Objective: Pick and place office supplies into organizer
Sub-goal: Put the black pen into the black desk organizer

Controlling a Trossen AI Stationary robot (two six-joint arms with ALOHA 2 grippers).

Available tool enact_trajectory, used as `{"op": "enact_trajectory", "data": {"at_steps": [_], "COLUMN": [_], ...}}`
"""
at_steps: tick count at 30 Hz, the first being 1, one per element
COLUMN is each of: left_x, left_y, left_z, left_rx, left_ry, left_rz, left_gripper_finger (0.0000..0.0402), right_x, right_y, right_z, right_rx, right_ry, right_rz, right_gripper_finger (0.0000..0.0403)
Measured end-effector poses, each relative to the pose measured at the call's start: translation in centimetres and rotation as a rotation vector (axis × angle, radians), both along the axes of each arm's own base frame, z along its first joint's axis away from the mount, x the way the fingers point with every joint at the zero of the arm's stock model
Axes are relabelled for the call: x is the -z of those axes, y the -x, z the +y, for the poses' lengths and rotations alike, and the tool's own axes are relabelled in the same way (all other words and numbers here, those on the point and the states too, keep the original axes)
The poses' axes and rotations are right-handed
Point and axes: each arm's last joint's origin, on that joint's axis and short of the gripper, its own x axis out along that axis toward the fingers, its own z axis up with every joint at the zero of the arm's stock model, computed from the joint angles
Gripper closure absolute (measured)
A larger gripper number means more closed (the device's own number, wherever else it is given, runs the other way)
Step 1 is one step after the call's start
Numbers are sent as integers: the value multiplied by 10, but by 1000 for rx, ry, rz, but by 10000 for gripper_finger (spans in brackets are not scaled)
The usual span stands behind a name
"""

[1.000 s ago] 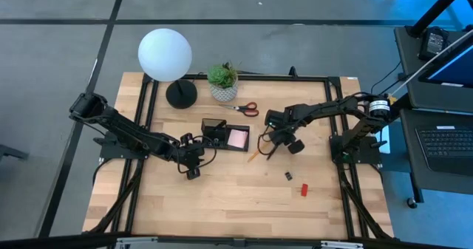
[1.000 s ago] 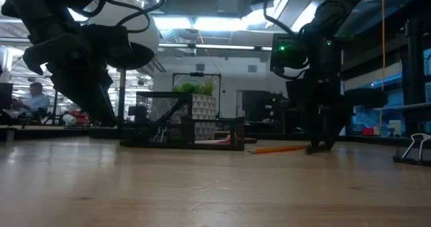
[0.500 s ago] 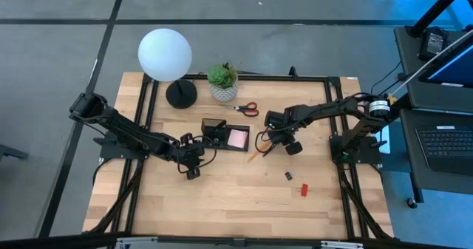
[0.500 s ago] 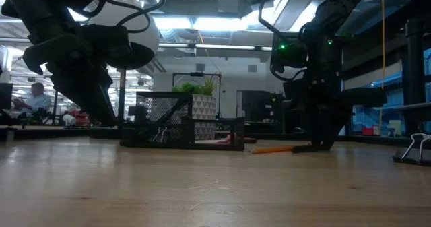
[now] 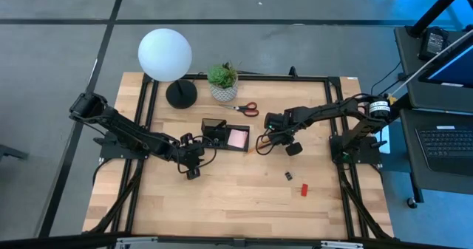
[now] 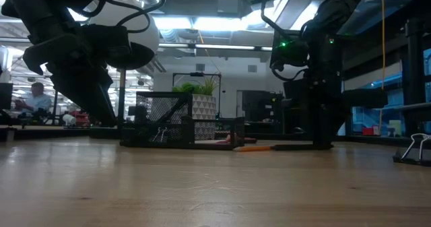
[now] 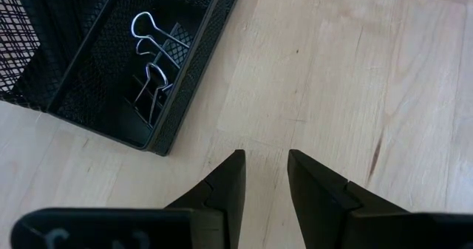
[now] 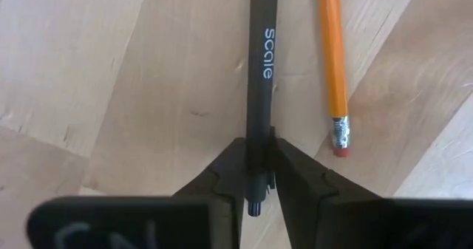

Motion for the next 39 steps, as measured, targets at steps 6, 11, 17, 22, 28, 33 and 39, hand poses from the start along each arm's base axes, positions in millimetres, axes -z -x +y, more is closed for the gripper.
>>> {"op": "enact_trajectory", "data": {"at_steps": [6, 11, 17, 22, 28, 33, 39], "left_x": [0, 0, 0, 0, 0, 0, 0], "left_y": [0, 0, 0, 0, 0, 0, 0], "left_z": [0, 0, 0, 0, 0, 0, 0], "left_rx": [0, 0, 0, 0, 0, 0, 0], "left_ry": [0, 0, 0, 0, 0, 0, 0], "left_rz": [0, 0, 0, 0, 0, 0, 0], "left_gripper_finger": [304, 304, 304, 304, 304, 304, 304], "right_x": [0, 0, 0, 0, 0, -1, -14], "right_y": [0, -2, -2, -2, -2, -2, -9], "right_z": [2, 11, 15, 16, 16, 16, 15], "right_rx": [45, 6, -12, -11, -9, -9, 7], "right_ry": [0, 26, 73, 74, 74, 71, 59], "right_rz": [-1, 0, 5, 6, 6, 13, -9], "right_gripper_finger": [330, 330, 335, 360, 364, 365, 364]}}
